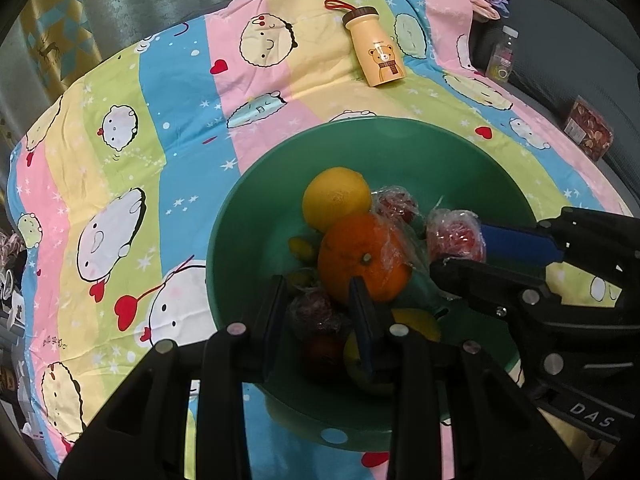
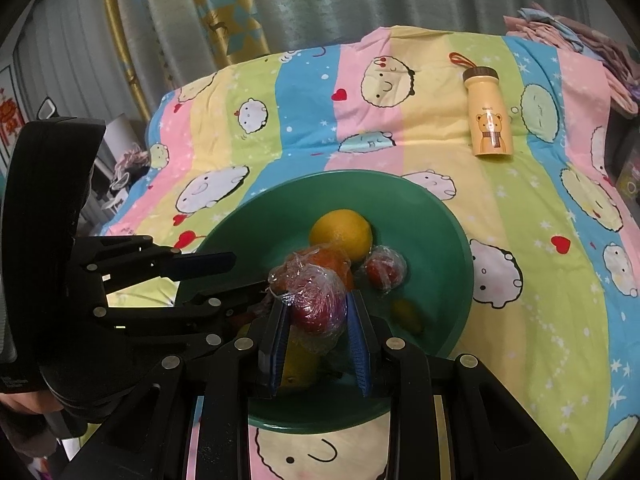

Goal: Organize fruits
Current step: 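Open both grippers and release the wrapped red fruits into the bowl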

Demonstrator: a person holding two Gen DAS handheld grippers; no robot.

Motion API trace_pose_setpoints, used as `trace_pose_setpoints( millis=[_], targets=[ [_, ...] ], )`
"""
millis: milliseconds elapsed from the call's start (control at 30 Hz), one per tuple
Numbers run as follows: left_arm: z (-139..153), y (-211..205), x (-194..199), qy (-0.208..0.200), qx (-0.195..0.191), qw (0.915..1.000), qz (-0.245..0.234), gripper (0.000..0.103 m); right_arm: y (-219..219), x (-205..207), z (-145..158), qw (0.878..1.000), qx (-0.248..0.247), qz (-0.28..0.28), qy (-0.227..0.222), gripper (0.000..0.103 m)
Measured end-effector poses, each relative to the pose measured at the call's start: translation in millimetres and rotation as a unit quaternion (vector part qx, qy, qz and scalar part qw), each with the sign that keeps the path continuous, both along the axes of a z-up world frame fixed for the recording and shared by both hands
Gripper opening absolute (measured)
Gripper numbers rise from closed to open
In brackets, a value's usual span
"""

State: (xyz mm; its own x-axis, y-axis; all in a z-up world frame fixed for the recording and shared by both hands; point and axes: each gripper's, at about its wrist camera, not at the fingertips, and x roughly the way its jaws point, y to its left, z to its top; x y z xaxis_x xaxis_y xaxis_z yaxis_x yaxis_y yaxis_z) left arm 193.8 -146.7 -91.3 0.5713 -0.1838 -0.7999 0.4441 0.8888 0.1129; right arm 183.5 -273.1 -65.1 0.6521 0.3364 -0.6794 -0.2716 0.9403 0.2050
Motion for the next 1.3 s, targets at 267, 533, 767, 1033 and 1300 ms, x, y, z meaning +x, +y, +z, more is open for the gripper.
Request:
trace_pose_setpoints(
  millis=[267, 533, 767, 1033, 1300],
  targets=[
    [0.5, 2.5, 1.1, 0.000, 0.000, 1.0000, 0.004, 0.031, -1.0, 0.2, 0.1, 1.000, 0.001, -0.005, 0.001, 0.030],
    [2.1, 3.3, 1.2, -0.001, -0.002, 1.0000, 0.007, 0.031, -4.5, -0.1, 0.4, 1.000, 0.002, -0.017, 0.001, 0.030],
    [2.3, 3.7, 1.4, -0.001, -0.003, 1.0000, 0.008, 0.033, -4.3, 0.0, 0.4, 1.000, 0.002, -0.021, 0.003, 0.030],
    [4.0, 4.9, 2.0, -0.002, -0.005, 0.9999, 0.010, 0.037, -6.7, 0.1, 2.7, 0.999, 0.006, -0.032, -0.001, 0.035],
    [7.1, 4.6, 0.6, -0.005, -0.009, 0.9999, 0.012, 0.043, -7.9, -1.6, 7.9, 0.999, 0.008, -0.035, -0.007, 0.039]
  ],
)
